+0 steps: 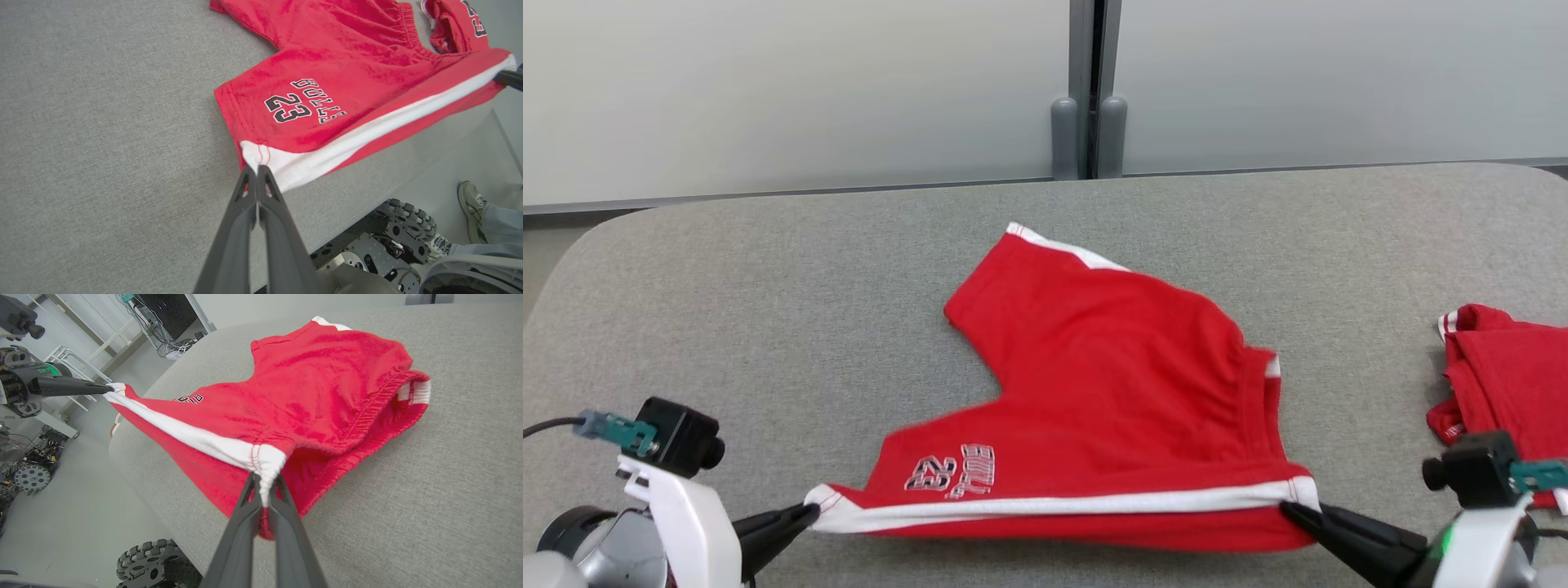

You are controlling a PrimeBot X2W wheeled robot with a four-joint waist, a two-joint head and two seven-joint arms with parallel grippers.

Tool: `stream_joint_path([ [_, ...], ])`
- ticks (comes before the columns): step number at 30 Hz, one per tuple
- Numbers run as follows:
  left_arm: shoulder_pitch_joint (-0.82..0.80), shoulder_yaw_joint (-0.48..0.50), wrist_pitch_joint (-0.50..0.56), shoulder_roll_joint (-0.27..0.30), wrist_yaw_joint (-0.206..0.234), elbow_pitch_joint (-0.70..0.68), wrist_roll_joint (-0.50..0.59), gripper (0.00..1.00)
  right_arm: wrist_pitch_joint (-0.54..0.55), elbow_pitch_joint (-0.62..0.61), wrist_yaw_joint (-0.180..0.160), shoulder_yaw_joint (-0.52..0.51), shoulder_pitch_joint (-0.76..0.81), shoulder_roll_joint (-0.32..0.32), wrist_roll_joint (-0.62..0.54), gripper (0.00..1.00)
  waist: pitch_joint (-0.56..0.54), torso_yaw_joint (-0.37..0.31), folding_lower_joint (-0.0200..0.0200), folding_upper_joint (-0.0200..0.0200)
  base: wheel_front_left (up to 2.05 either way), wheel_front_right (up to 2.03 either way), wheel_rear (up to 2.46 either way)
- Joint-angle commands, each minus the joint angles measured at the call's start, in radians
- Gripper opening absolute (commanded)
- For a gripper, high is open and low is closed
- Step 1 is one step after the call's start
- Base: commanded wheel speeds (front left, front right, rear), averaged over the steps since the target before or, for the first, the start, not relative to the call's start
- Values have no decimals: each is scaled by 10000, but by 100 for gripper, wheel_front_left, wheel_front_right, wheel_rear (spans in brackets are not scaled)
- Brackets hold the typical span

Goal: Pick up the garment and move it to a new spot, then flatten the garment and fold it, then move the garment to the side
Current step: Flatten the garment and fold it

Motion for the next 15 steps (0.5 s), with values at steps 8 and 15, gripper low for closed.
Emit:
stream_joint_path([
  [8,191,524,-363,887,793,-1424,-121,0,-397,-568,2,-660,641,-417,-199,0,284,-415,0,0,0,0,0],
  [15,-1328,911,-13,322,357,-474,398,0,-668,-107,2,-1686,624,447,-212,0,866,-857,0,0,0,0,0],
])
